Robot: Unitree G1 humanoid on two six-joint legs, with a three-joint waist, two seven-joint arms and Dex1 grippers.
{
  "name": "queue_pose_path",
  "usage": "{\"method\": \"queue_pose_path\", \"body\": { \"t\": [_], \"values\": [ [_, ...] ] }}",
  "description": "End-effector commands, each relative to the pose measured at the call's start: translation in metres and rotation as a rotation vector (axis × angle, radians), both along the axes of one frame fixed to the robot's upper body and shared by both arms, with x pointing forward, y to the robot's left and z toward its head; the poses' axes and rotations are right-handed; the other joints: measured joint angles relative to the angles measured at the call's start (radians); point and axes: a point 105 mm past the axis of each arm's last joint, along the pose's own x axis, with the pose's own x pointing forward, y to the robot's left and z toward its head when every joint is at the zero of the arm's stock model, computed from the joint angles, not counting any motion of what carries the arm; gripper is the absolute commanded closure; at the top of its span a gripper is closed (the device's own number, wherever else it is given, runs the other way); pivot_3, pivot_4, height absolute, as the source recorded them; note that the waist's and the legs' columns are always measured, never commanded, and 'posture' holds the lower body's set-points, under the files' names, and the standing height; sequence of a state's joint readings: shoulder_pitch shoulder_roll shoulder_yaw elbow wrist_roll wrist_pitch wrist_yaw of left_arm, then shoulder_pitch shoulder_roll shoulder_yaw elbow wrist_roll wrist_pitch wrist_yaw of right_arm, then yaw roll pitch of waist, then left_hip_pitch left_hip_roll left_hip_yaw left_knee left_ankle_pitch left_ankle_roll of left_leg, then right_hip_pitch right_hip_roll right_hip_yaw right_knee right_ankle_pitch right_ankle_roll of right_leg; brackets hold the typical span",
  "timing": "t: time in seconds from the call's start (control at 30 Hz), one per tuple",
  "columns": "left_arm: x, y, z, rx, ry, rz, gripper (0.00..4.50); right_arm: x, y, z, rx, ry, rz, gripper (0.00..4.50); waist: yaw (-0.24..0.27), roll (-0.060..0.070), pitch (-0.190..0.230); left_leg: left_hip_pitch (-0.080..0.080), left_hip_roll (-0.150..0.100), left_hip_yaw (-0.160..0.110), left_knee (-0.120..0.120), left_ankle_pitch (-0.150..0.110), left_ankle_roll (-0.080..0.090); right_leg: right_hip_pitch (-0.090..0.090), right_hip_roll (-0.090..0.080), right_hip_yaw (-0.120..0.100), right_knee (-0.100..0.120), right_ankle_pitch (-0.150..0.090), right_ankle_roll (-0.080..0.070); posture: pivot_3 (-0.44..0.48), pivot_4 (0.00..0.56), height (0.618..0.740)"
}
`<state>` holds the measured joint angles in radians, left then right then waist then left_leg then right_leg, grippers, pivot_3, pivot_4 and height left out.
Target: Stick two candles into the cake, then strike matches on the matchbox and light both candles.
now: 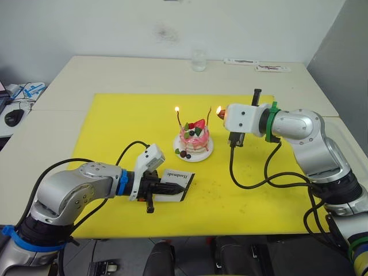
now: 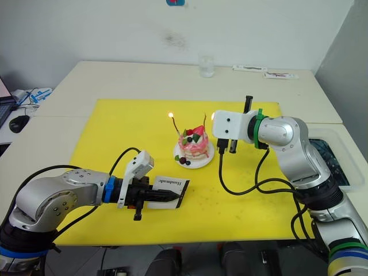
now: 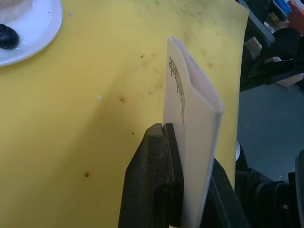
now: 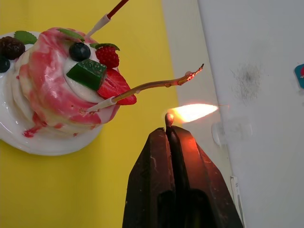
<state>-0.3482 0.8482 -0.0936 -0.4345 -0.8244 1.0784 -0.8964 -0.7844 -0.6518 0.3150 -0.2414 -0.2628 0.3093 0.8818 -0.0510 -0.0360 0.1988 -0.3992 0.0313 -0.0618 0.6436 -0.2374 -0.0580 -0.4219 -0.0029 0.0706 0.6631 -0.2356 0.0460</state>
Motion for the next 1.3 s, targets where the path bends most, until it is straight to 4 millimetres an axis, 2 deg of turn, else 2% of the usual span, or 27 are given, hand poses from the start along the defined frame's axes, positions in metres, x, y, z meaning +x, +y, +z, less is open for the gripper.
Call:
{"method": "queue_pose_path", "body": {
  "t": [0.03,0.43,1.3],
  "values": [
    [0.0,-0.004,0.006,-0.014,-0.032,-0.024,4.5,-0.003,0.008,0.019,-0.014,-0.071,0.041,4.47,0.0,0.0,0.0,0.0,0.0,0.0,0.0,0.0,0.0,0.0,0.0,0.0,0.0,0.0,0.0,0.0,0.15,0.74],
    [-0.002,-0.004,0.005,-0.015,-0.031,-0.022,4.5,-0.001,0.02,0.014,-0.062,-0.061,0.1,4.47,0.0,0.0,0.0,0.0,0.0,0.0,0.0,0.0,0.0,0.0,0.0,0.0,0.0,0.0,0.0,0.0,0.15,0.74],
    [0.0,-0.004,0.008,-0.013,-0.036,-0.024,4.5,-0.003,0.015,0.014,-0.04,-0.025,0.088,4.47,0.0,0.0,0.0,0.0,0.0,0.0,0.0,0.0,0.0,0.0,0.0,0.0,0.0,0.0,0.0,0.0,0.15,0.74]
  ]
}}
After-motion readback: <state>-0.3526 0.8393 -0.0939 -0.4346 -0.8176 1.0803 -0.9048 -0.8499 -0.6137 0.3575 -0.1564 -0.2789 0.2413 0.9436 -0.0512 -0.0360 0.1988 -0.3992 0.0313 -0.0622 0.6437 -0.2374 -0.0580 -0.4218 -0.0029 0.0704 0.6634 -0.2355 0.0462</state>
